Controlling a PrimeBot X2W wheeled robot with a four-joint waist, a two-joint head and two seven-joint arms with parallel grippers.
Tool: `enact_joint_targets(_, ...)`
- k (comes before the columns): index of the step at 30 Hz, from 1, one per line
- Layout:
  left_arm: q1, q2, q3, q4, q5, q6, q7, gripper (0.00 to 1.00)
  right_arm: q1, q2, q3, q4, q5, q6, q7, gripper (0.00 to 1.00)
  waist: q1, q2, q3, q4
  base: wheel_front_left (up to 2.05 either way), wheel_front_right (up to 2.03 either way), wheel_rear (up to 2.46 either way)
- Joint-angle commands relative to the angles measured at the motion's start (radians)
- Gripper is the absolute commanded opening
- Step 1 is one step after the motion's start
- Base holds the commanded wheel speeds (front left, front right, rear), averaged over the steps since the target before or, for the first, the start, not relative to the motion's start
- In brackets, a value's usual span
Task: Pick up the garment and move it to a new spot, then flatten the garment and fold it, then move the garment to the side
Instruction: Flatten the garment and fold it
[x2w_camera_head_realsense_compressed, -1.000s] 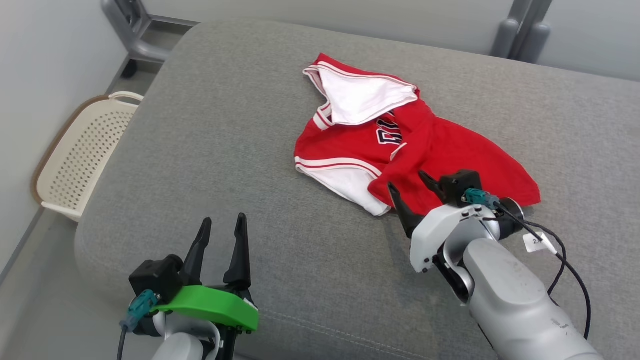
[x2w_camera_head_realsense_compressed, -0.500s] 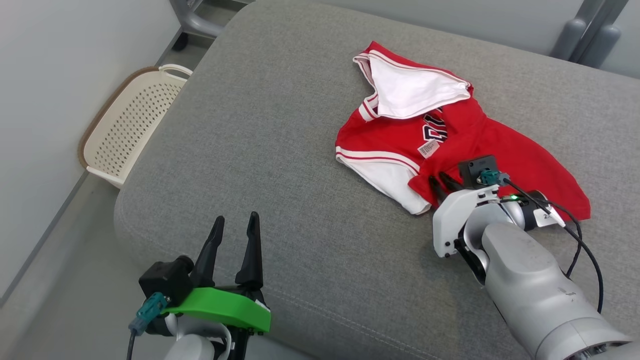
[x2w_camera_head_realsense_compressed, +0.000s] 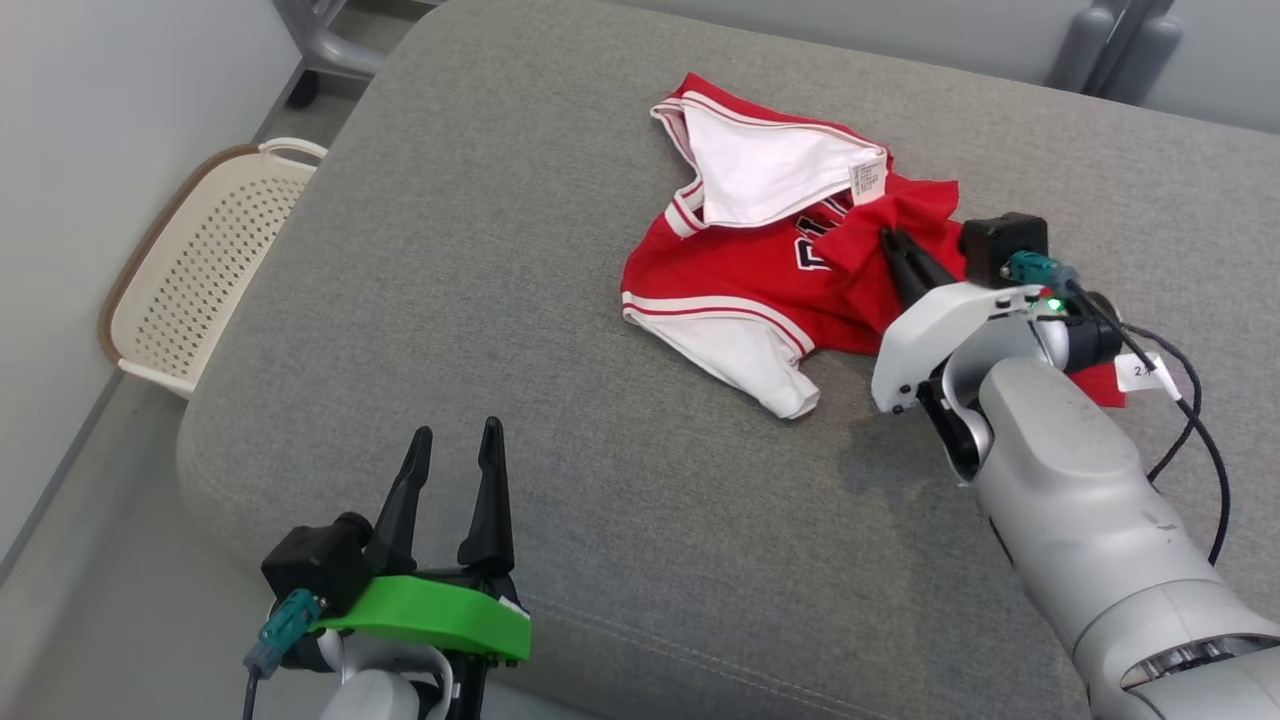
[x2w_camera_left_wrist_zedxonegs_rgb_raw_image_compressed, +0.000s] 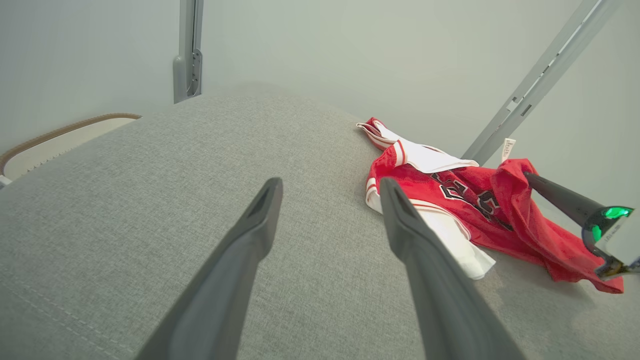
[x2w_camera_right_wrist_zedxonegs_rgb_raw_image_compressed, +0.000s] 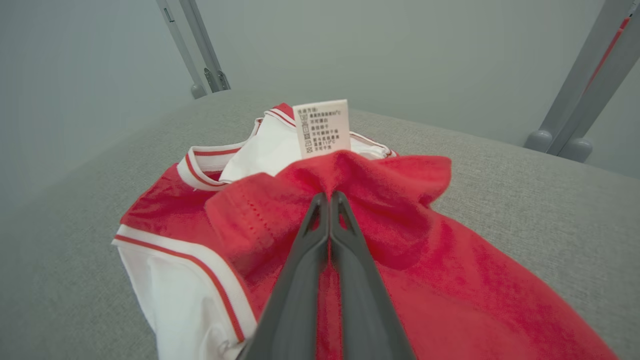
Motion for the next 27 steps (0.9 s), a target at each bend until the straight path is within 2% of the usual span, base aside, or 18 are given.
enact_joint_targets(1, 0.016, -0.002, 0.008, -0.005, 0.01, -0.003, -0.003, 1.0, -0.018, -0.024, -0.021, -0.021, -0.015, -0.001, -0.006, 0.0, 0.0, 0.0, -0.003, -0.045, 0.0, 0.0, 0.0)
enact_joint_targets(6, 0.009, -0.007, 0.008, -0.008, 0.02, -0.01, -0.003, 1.0, -0.036, -0.085, -0.081, -0.045, -0.041, -0.001, -0.006, 0.0, 0.0, 0.0, 0.01, -0.07, 0.0, 0.0, 0.0)
enact_joint_targets(9, -0.007, -0.01, 0.005, -0.012, 0.027, -0.015, -0.003, 1.0, -0.065, -0.16, -0.121, -0.029, -0.074, -0.001, -0.005, 0.0, 0.0, 0.0, 0.033, -0.072, 0.0, 0.0, 0.0)
enact_joint_targets(14, -0.029, -0.012, -0.002, -0.012, 0.037, -0.027, -0.003, 1.0, -0.143, -0.27, -0.162, 0.02, -0.127, -0.001, 0.037, 0.0, 0.0, 0.0, 0.092, -0.056, 0.0, 0.0, 0.0)
enact_joint_targets(22, -0.07, -0.015, -0.019, -0.024, 0.047, -0.04, -0.003, 1.0, -0.314, -0.392, -0.243, 0.062, -0.231, -0.001, 0.058, 0.0, 0.0, 0.0, 0.205, -0.025, 0.0, 0.0, 0.0)
enact_joint_targets(24, -0.079, -0.017, -0.023, -0.024, 0.05, -0.044, -0.003, 1.0, -0.337, -0.407, -0.277, 0.073, -0.267, -0.001, 0.064, 0.78, 0.0, 0.0, 0.22, -0.02, 0.0, 0.0, 0.0)
enact_joint_targets(25, -0.081, -0.018, -0.025, -0.024, 0.051, -0.045, -0.003, 1.0, -0.347, -0.417, -0.285, 0.073, -0.299, -0.001, 0.068, 1.0, 0.0, 0.0, 0.226, -0.018, 0.0, 0.0, 0.0)
enact_joint_targets(27, -0.085, -0.018, -0.029, -0.024, 0.052, -0.045, -0.003, 1.0, -0.367, -0.428, -0.293, 0.066, -0.356, -0.001, 0.065, 1.0, 0.0, 0.0, 0.235, -0.017, 0.0, 0.0, 0.0)
